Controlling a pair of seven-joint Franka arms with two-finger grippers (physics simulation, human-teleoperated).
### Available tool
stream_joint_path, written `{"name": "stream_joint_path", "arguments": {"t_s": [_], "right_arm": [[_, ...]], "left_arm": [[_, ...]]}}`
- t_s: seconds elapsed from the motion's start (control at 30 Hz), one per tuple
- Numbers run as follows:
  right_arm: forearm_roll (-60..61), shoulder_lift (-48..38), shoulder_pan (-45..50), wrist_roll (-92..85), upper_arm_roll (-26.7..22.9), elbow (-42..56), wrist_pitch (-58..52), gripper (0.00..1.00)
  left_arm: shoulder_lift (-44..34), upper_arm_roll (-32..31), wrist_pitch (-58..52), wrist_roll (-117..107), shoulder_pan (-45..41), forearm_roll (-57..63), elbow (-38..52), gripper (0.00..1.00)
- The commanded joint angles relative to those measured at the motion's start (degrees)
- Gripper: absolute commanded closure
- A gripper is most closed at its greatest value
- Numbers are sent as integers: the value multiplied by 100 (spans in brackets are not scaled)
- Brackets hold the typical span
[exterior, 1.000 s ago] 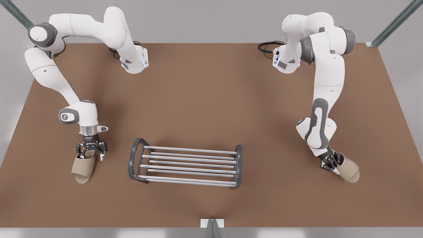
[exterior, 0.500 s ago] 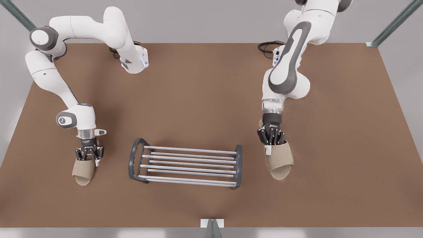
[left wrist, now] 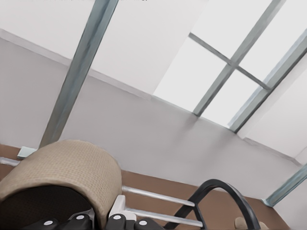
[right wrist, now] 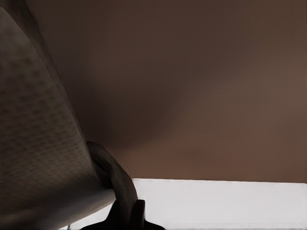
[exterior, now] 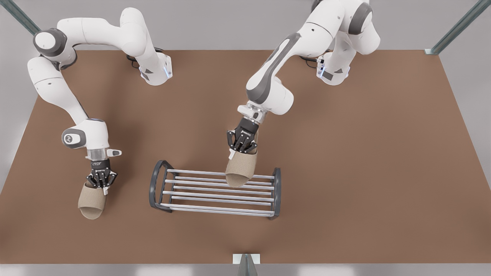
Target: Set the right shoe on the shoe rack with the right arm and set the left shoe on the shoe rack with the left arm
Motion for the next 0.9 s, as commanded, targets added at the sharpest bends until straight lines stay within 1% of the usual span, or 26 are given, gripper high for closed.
{"name": "stream_joint_path", "arguments": {"t_s": [0.0, 0.03, 0.13, 0.23, 0.3, 0.37, 0.4, 0.43, 0.47, 0.5, 0.53, 0.6, 0.7, 0.8, 0.83, 0.87], "right_arm": [[16, -120, -10, 190, 112, -14, 291, 79], [130, -172, -1, 164, 226, -14, 484, 79], [1211, -1068, 209, 181, 385, -216, 898, 79], [2072, -1780, 254, 173, 850, -593, 951, 79], [2600, -2159, 201, 173, 1211, -831, 986, 79], [2731, -2379, 148, 181, 1492, -884, 1074, 79], [3083, -2563, 174, 181, 1519, -893, 1109, 79], [3338, -2686, 148, 181, 1650, -902, 1118, 79], [3619, -2800, 104, 190, 1765, -989, 1109, 79], [3936, -2932, 113, 182, 1773, -1007, 1109, 79], [4182, -2950, 113, 190, 1914, -1007, 1109, 79], [4779, -3249, 192, 190, 1976, -1007, 1109, 79], [5737, -3583, 640, 199, 1984, -954, 1047, 79], [6757, -3600, 1844, 287, 1888, -629, -15, 79], [6845, -3600, 2257, 585, 1791, -445, -411, 79], [6960, -3600, 2758, 832, 1528, -251, -657, 79]], "left_arm": [[189, -2, 14, -2024, 141, -9, 132, 79], [277, -2, 14, -2006, 176, -17, 246, 79], [698, -2, -13, -1989, 370, -17, 615, 79], [997, -2, -215, -1953, 378, -35, 870, 79], [1112, -2, -356, -1953, 414, -44, 888, 79], [1200, -2, -417, -1971, 475, -44, 967, 79], [1279, -2, -417, -1971, 493, -44, 1046, 79], [1279, -11, -417, -1971, 528, -53, 1063, 79], [1279, -11, -417, -1971, 528, -35, 1055, 71], [1279, -11, -417, -1971, 510, -18, 1055, 14], [1279, -2, -417, -1971, 493, -17, 1055, 0], [1279, -2, -417, -1971, 484, -17, 1046, 0], [1279, -2, -496, -1980, 493, -17, 976, 0], [1288, -2, -646, -1971, 484, 9, 844, 0], [1270, -2, -646, -1971, 475, 9, 826, 0], [1244, -2, -646, -1953, 466, 0, 826, 0]]}}
